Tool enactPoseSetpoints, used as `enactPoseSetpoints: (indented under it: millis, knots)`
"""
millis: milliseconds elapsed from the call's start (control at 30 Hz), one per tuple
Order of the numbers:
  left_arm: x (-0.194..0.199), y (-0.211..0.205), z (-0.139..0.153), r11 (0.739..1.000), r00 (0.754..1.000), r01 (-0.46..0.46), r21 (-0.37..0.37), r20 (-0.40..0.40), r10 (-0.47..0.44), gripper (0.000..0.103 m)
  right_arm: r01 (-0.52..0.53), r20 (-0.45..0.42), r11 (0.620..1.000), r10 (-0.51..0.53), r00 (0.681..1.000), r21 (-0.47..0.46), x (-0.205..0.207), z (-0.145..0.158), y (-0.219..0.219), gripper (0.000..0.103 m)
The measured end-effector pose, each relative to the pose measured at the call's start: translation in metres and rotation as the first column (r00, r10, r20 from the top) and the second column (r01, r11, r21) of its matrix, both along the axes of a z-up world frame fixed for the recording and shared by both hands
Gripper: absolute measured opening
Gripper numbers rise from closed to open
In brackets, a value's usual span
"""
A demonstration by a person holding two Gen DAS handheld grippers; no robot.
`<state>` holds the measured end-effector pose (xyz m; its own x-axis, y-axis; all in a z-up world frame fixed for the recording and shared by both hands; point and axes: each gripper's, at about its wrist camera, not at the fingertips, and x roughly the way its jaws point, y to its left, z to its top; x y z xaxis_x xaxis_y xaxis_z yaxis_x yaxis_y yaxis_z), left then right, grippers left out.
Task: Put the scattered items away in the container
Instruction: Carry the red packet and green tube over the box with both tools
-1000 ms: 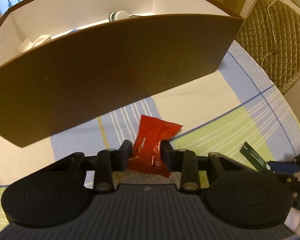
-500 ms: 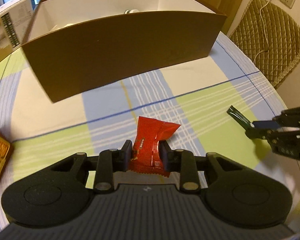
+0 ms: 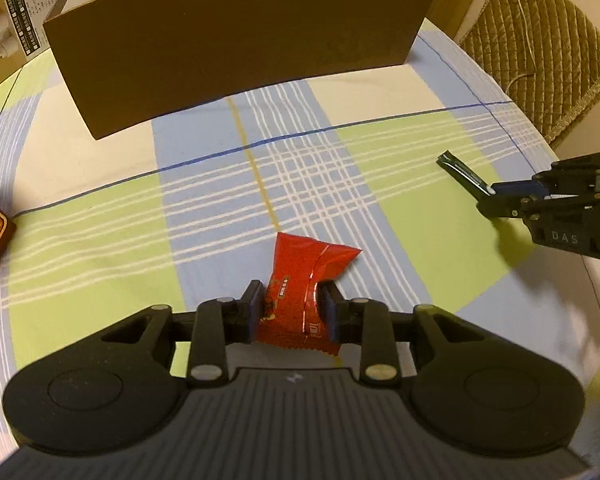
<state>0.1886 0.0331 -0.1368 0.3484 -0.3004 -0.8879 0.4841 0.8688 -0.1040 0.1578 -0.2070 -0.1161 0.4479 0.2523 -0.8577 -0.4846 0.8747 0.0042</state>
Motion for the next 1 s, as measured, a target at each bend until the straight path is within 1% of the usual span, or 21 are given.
enactPoseSetpoints:
  millis: [167, 200, 300, 333, 433, 533, 667, 800, 900, 933, 1000]
  knots:
    - [0.001, -0.007, -0.001, 0.999, 0.999, 0.031, 0.023, 0.017, -0.031, 0.03, -0.017, 0.008, 1.0, 0.017, 1.0, -0.006, 0.002, -0.001, 0.004, 0.019]
    - [0.0, -0.009, -0.001, 0.999, 0.999, 0.043, 0.033, 0.023, -0.044, 0.029, -0.025, 0.007, 1.0, 0.025, 1.0, -0.002, 0.002, -0.001, 0.005, 0.027]
    - [-0.005, -0.016, -0.001, 0.994, 0.995, 0.083, 0.066, 0.043, -0.085, 0.024, -0.041, 0.012, 0.999, 0.041, 0.999, -0.016, 0.001, -0.002, 0.009, 0.025]
    - [-0.005, -0.016, -0.001, 0.995, 0.996, 0.083, 0.062, 0.038, -0.085, 0.023, -0.044, 0.009, 0.999, 0.044, 0.999, -0.021, 0.001, -0.001, 0.011, 0.018]
    - [-0.006, -0.014, 0.002, 0.996, 0.997, 0.078, 0.033, 0.024, -0.079, 0.023, -0.05, -0.024, 0.999, 0.049, 0.998, -0.017, 0.003, 0.001, 0.013, 0.018]
    - [-0.008, -0.012, 0.011, 0.996, 0.996, 0.081, 0.028, 0.044, -0.082, 0.023, -0.082, -0.037, 0.996, 0.081, 0.996, -0.023, 0.0, 0.004, 0.019, 0.018]
    - [-0.005, -0.005, 0.029, 0.997, 0.995, 0.074, 0.006, 0.073, -0.074, 0.022, -0.122, -0.028, 0.992, 0.122, 0.992, -0.01, -0.002, 0.014, 0.028, 0.018]
    - [0.0, 0.002, 0.049, 0.997, 0.991, 0.071, 0.002, 0.113, -0.071, 0.022, -0.152, -0.005, 0.988, 0.152, 0.988, 0.005, 0.002, 0.03, 0.034, 0.018]
    - [0.005, 0.007, 0.064, 0.997, 0.986, 0.072, 0.002, 0.149, -0.072, 0.022, -0.166, -0.001, 0.985, 0.166, 0.986, 0.047, 0.008, 0.043, 0.036, 0.018]
    - [0.007, 0.009, 0.069, 0.997, 0.985, 0.072, 0.001, 0.158, -0.071, 0.022, -0.162, -0.017, 0.983, 0.164, 0.986, 0.083, 0.012, 0.048, 0.035, 0.018]
    - [0.012, 0.012, 0.078, 0.998, 0.982, 0.07, -0.002, 0.176, -0.069, 0.022, -0.127, -0.09, 0.968, 0.15, 0.985, 0.215, 0.024, 0.058, 0.028, 0.018]
